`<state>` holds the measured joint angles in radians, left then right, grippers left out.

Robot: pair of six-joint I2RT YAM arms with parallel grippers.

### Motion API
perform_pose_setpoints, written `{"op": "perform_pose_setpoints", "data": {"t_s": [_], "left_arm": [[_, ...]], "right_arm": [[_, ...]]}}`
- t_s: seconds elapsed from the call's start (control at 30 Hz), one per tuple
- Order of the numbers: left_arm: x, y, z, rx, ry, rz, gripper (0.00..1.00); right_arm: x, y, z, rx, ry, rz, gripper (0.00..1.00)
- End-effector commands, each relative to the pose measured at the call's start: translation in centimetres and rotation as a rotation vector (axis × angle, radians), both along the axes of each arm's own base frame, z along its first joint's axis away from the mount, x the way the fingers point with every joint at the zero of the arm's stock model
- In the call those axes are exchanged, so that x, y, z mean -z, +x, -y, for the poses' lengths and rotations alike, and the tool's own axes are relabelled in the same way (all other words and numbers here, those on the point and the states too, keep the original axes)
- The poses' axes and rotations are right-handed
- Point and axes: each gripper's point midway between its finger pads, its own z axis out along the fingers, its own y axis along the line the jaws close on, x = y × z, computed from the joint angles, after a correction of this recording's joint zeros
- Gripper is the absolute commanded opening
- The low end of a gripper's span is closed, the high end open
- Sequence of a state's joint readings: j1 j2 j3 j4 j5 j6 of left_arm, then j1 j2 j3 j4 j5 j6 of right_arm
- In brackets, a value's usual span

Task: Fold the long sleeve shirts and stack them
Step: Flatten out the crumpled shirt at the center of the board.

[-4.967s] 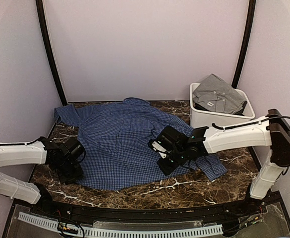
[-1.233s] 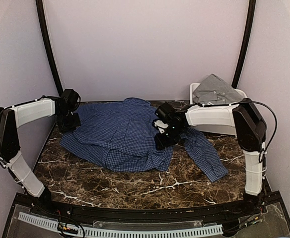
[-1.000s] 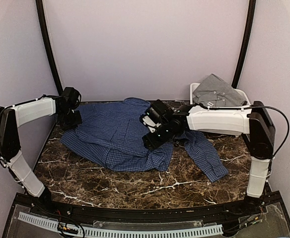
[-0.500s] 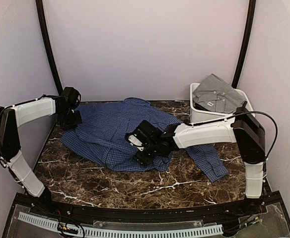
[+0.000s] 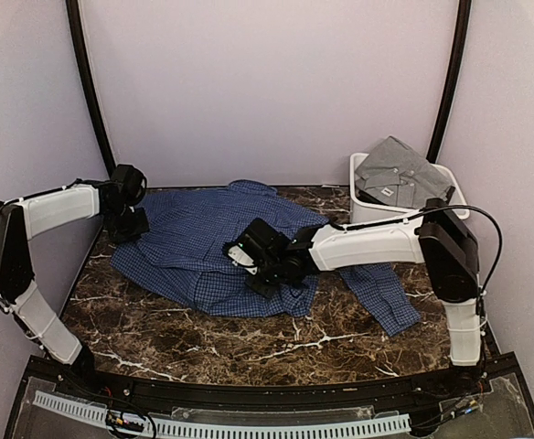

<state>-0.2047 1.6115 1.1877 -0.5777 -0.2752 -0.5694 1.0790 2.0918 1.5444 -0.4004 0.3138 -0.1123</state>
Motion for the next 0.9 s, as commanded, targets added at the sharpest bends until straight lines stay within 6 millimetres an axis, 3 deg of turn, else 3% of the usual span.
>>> {"op": "perform_pose_setpoints", "data": {"t_s": [0.0,0.17,0.3,0.37,0.4,0.5,0.57,0.67,0.73,0.87], "left_arm": [[-2.2,-2.4,-1.5,-0.04,0.022,0.034,0.0],[-2.6,-6.4,-2.8,-0.095,0.03,0.014,0.0],[-2.7,-9.9,-3.4,-0.149,0.003,0.006,0.01],[-2.8,-11.2,-3.5,-0.166,-0.018,0.014,0.14],[-3.0,-11.7,-3.4,-0.164,-0.035,0.025,0.22],[-4.1,-12.0,-3.4,-0.161,-0.046,0.056,0.36],[-4.9,-11.7,-3.3,-0.149,-0.048,0.069,0.51],[-6.0,-10.7,-2.4,-0.084,-0.069,0.093,0.7],[-6.9,-9.8,-1.3,-0.034,-0.109,0.122,0.75],[-7.5,-7.9,2.8,0.123,-0.258,0.161,0.77]], "right_arm": [[-4.9,-3.5,-0.8,-0.066,0.054,-0.074,0.0],[-6.9,-13.1,-1.5,-0.237,0.137,-0.408,0.0],[-5.2,-20.1,-0.7,-0.31,0.116,-0.646,0.0],[-4.7,-21.8,-0.2,-0.318,0.118,-0.716,0.04],[-4.8,-22.0,-0.1,-0.308,0.131,-0.732,0.15],[-6.1,-21.6,-0.4,-0.286,0.171,-0.723,0.35],[-7.4,-20.7,-0.7,-0.256,0.207,-0.712,0.48],[-8.4,-18.2,-0.4,-0.176,0.262,-0.68,0.6],[-7.9,-15.1,0.5,-0.064,0.29,-0.654,0.62],[-6.1,-7.8,3.1,0.184,0.35,-0.561,0.6]]}}
